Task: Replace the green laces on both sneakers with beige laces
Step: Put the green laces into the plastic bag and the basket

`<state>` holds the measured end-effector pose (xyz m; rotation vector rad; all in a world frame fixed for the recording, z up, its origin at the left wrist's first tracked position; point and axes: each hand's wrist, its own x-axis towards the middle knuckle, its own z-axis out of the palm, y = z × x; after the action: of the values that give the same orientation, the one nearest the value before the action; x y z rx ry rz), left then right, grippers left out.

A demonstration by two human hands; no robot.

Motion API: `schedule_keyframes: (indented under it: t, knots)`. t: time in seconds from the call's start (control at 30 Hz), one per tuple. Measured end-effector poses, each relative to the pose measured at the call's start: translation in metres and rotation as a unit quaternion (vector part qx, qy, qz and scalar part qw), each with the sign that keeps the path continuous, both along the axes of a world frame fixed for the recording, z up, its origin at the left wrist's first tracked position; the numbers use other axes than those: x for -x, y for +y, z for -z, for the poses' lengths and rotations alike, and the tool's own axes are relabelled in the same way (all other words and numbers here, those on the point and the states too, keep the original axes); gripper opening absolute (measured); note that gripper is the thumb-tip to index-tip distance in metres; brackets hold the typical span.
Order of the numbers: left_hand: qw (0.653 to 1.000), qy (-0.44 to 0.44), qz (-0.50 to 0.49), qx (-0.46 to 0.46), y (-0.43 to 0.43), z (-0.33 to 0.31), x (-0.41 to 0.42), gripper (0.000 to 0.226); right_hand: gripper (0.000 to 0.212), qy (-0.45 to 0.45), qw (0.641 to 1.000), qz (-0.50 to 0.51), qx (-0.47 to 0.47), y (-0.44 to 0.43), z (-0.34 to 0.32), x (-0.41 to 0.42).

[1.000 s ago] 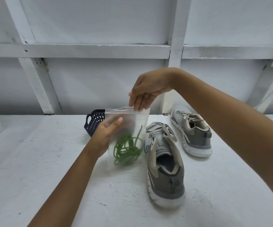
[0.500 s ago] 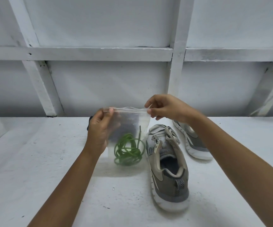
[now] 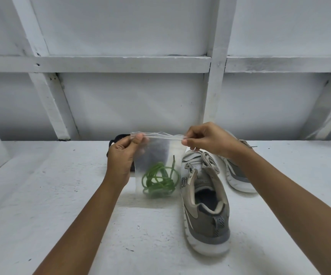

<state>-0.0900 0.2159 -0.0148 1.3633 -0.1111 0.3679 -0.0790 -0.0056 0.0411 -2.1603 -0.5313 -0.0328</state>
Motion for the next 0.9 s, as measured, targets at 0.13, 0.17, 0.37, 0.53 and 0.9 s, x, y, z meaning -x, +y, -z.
schedule_keyframes:
  t: [0.13,0.17,0.37,0.53,0.9]
  knots:
    - [0.999,-0.013,0.049,0.013,0.001,0.004,0.000,0.026,0.017,-0.001,1.000,-0.003,-0.005,-0.003,0.003,-0.003]
    - [0.998,-0.015,0.051,0.014,0.002,0.005,0.001,0.026,0.017,-0.002,1.000,-0.002,-0.010,-0.003,0.003,-0.003]
    - [0.999,-0.030,-0.015,-0.005,0.003,0.004,-0.002,0.010,0.010,0.016,1.000,-0.014,-0.002,-0.004,0.004,-0.004]
    - [0.999,-0.047,-0.027,-0.003,0.004,0.004,-0.003,0.027,0.006,-0.036,0.999,0.007,0.036,0.000,0.008,-0.007]
    - [1.000,-0.010,0.016,-0.024,-0.001,0.002,-0.001,0.012,0.006,-0.048,0.999,0.010,-0.005,0.006,0.012,-0.005]
